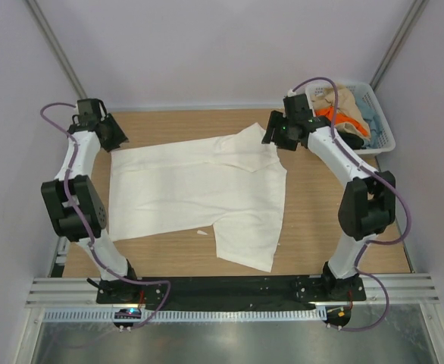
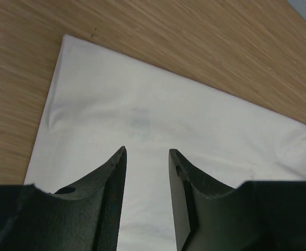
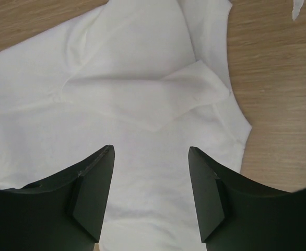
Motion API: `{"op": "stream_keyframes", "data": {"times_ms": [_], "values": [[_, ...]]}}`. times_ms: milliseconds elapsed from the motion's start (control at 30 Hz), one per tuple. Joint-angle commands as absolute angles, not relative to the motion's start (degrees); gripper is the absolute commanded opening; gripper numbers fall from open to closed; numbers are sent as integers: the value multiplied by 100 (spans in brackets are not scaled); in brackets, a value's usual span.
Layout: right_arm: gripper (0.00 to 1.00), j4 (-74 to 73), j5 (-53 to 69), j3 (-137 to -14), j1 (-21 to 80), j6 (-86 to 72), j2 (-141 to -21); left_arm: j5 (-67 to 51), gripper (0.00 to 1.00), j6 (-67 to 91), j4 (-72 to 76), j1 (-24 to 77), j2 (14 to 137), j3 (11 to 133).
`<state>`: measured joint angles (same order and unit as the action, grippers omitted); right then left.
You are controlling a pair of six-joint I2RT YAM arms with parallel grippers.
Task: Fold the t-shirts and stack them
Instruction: Fold the tshirt
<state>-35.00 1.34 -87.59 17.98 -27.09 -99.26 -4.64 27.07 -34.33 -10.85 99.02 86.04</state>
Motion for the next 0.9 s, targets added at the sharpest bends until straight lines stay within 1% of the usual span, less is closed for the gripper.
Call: {"op": "stream_keyframes", "data": {"times_ms": [0,33,67,100,200,233,267,333,433,467,600,700,867], "values": [[64,-3490,641,-9175,1723,-2619,-10510,-878,39,2628,-3270,-1169,10642,8938],[62,-3359,676,-9254,1697,-2628,-10573,-1297,41,2584,-3165,-1186,10835,8956],[60,-3253,685,-9237,1635,-2689,-10599,-1423,41,2540,-3103,-1247,10915,9008],[55,-3156,712,-9211,1609,-2733,-10634,-1450,42,2531,-3103,-1257,11020,9087],[45,-2962,747,-9150,1407,-2882,-10801,-1862,38,2689,-2989,-1362,11285,9097],[43,-2831,808,-9062,1337,-2918,-10854,-1950,36,2803,-2901,-1388,11329,9079],[41,-2752,861,-9018,1266,-2979,-10889,-1969,36,2830,-2874,-1397,11407,9062],[41,-2489,984,-8912,1064,-2989,-11047,-1986,36,2856,-2821,-1415,11496,9079],[46,-2382,1221,-9061,844,-2681,-11328,-2065,36,2935,-2769,-1459,11698,9167],[50,-2347,1396,-9122,809,-2611,-11521,-2092,36,2970,-2760,-1459,11742,9210],[57,-2496,1748,-9623,694,-2374,-12039,-2328,37,3102,-2821,-1477,11979,9360],[58,-2312,1740,-9598,686,-2268,-12190,-2242,36,3103,-2847,-1485,12023,9317],[57,-2400,1775,-9668,607,-2162,-12366,-1899,35,3094,-3234,-1573,12015,9308]]}}
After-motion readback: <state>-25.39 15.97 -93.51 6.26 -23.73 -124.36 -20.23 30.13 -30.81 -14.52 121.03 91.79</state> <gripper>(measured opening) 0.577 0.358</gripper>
